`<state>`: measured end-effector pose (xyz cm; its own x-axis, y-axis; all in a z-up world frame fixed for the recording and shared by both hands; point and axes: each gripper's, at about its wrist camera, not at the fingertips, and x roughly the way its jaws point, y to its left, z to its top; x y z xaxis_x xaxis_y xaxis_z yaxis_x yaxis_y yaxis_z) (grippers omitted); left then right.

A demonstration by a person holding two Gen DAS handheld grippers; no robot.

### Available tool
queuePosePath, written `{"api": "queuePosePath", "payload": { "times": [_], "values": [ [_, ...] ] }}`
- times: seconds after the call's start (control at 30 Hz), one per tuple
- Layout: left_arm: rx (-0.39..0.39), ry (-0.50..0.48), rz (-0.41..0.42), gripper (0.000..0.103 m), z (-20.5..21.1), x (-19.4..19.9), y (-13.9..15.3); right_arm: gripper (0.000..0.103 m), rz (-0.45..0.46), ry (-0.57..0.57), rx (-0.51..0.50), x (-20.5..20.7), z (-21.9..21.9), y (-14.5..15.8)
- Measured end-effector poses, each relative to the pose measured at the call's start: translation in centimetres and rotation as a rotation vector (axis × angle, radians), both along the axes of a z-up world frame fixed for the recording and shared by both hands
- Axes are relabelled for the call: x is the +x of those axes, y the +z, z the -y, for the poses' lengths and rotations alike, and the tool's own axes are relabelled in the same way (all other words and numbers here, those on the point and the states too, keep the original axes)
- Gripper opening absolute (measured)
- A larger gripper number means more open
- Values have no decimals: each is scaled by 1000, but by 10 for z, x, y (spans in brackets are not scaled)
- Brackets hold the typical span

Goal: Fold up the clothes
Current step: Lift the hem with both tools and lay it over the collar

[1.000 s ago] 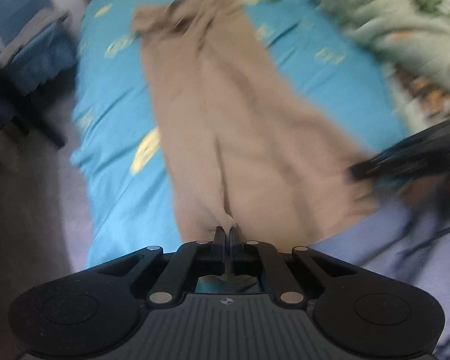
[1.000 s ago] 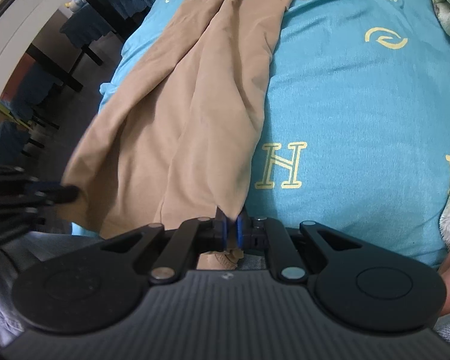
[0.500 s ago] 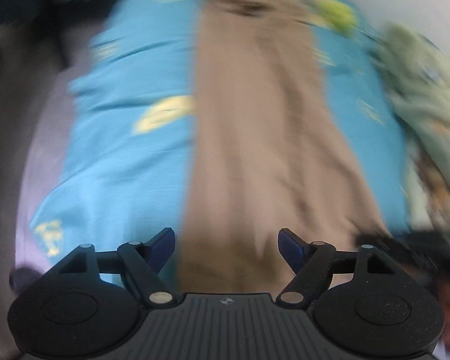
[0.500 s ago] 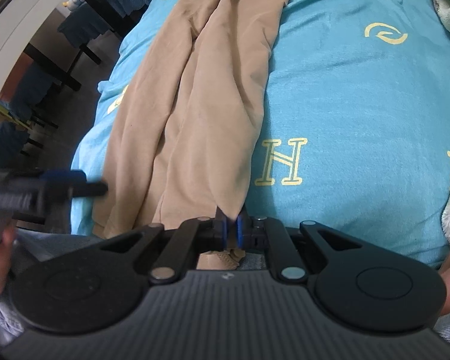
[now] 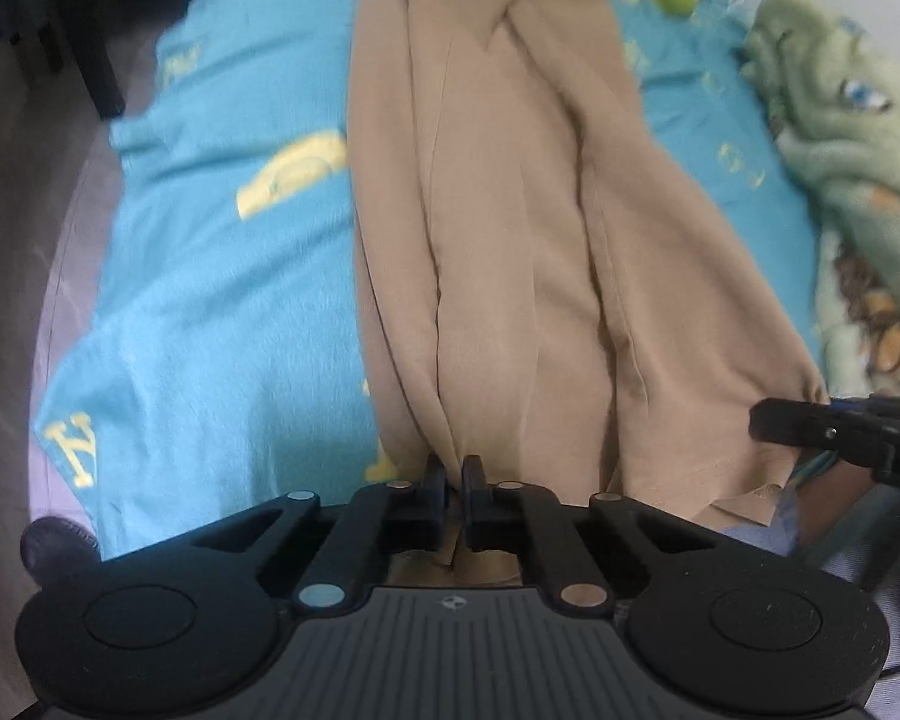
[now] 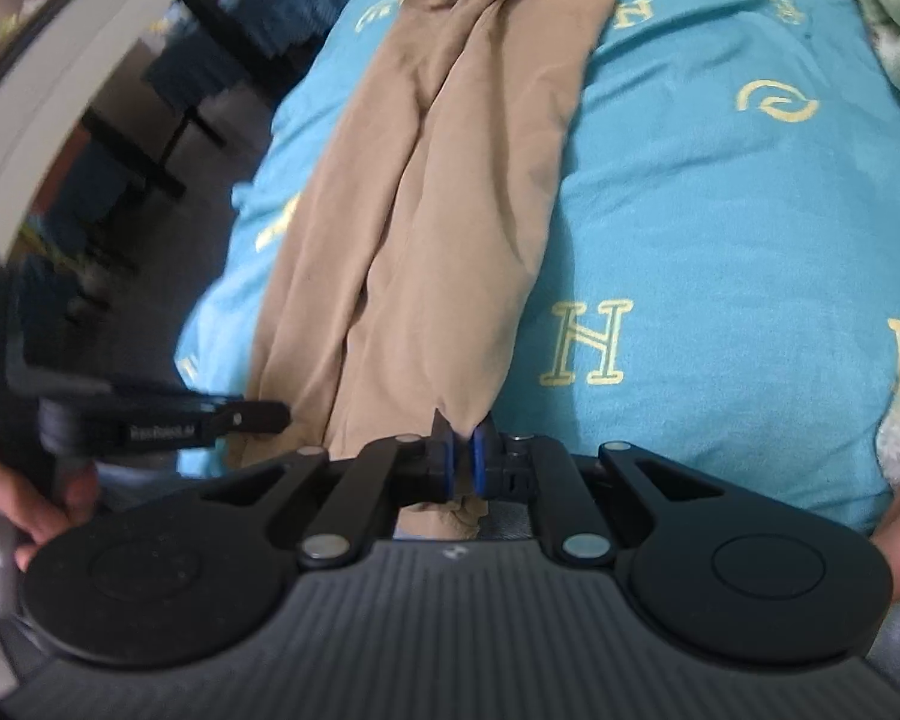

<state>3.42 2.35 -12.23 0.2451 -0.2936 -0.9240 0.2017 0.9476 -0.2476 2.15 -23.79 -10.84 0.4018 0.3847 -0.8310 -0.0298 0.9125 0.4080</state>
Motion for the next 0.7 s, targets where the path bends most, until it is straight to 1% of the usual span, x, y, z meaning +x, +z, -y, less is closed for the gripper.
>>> {"api": "queuePosePath", "payload": {
  "times": [0.13, 0.2, 0.23, 0.4, 0.5, 0.6, 0.67, 0.7],
  "values": [
    [-160, 95, 138, 4, -26, -16, 53, 8, 64, -55, 22, -11, 15, 27],
    [-234, 120, 235, 3, -35, -29, 84, 8, 105, -76, 38, -18, 21, 45],
    [-253, 127, 258, 3, -35, -35, 95, 8, 126, -84, 48, -22, 23, 54],
    [-335, 143, 354, 3, -33, -74, 146, 8, 227, -93, 74, -51, 33, 97],
    [-371, 140, 390, 3, -32, -110, 166, 8, 279, -92, 86, -80, 41, 116],
    [-386, 134, 415, 3, -32, -139, 175, 8, 309, -88, 98, -105, 48, 125],
    [-385, 138, 435, 3, -31, -150, 177, 8, 313, -97, 104, -111, 52, 125],
    [-372, 140, 445, 3, -29, -147, 177, 8, 315, -103, 102, -111, 54, 124]
  ]
}}
